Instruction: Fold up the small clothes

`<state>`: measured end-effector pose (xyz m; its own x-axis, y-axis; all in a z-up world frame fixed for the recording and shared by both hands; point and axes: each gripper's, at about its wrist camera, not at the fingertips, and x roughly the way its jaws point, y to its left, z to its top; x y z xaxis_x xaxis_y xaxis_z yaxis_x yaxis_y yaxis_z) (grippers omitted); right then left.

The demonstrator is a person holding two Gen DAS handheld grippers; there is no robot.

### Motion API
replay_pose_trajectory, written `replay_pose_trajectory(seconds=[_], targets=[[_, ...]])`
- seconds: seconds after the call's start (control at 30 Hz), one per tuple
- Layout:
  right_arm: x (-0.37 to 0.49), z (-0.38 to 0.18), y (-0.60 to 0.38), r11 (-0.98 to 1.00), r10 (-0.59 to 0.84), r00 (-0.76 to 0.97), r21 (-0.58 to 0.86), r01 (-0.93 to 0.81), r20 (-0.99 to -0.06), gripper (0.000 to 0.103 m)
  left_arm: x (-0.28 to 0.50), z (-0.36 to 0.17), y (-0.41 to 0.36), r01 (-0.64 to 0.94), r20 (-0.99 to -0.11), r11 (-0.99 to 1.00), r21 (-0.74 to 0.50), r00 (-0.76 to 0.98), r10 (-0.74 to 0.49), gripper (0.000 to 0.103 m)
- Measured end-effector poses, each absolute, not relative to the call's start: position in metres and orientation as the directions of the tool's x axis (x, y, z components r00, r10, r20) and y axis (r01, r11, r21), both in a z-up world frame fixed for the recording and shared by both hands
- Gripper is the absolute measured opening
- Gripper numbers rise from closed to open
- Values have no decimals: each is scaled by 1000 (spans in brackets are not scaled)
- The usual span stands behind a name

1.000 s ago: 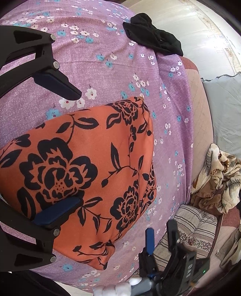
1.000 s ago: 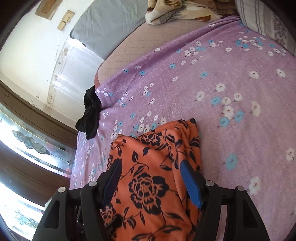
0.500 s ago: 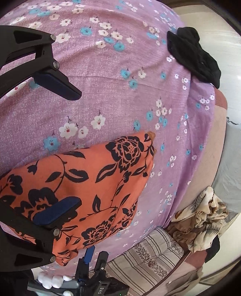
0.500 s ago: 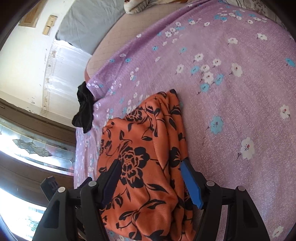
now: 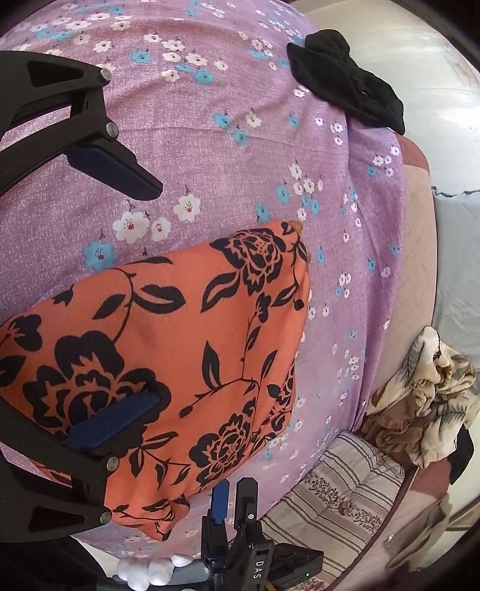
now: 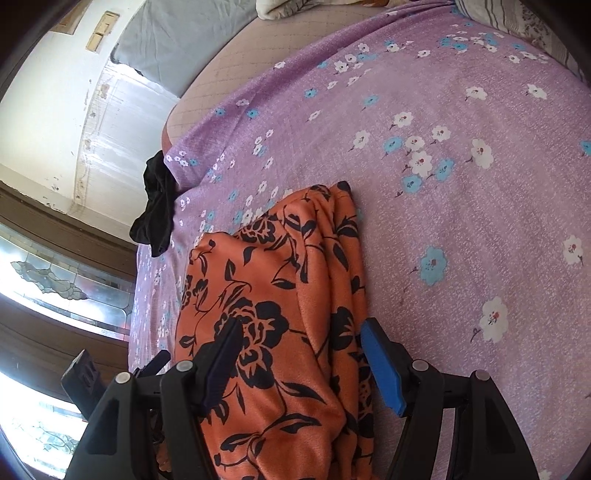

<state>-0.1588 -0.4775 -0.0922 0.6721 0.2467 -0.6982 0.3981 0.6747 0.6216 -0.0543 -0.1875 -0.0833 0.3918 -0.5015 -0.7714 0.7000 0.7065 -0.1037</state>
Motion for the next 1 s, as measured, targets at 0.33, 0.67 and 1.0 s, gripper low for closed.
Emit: replay_pose_trajectory(seconds=[0.33,0.67,1.0], targets=[[-165,-96,-489,688,227,660,598,412,-716,70,-54,-85,-190,705,-770,702,-101,392,-504,103],[-171,-99,-492,683,243,653,604,410,-717,70,-51,-89,-195,702,-774,701,-129,370,-513,103],[-176,-103,-492,654,283,667,648,391,-689,70,-39,-96,-200,684,-773,634,-360,162,-613,103]])
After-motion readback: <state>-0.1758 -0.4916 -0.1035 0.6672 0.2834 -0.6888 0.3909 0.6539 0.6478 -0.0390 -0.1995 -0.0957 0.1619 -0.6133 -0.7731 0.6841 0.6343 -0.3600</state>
